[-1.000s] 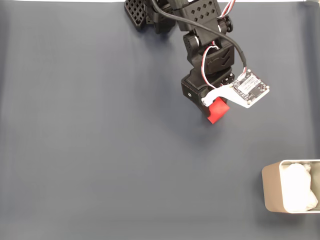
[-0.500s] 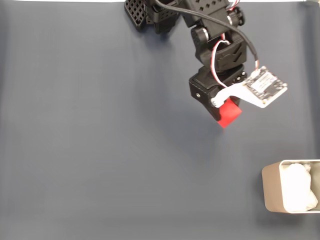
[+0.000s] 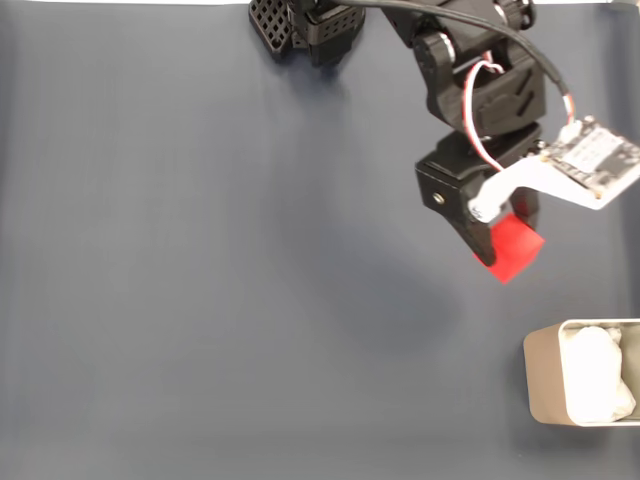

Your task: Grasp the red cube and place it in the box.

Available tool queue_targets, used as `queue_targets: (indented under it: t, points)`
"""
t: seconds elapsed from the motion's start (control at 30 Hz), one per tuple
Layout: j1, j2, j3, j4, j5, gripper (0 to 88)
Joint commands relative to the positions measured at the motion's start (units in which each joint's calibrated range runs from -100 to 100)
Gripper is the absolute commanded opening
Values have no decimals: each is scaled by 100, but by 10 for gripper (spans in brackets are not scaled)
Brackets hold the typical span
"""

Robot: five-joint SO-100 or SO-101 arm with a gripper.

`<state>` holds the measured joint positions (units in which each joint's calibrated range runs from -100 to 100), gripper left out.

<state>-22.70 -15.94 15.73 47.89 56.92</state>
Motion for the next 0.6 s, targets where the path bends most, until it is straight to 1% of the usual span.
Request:
queue_targets:
  t: [0.0,0.23,0.57]
  points:
    - [-102,190,-889,55,5,65]
    - [-194,883,-2020,88,20,66]
    - [-230,1880,-3307,145,-107,67]
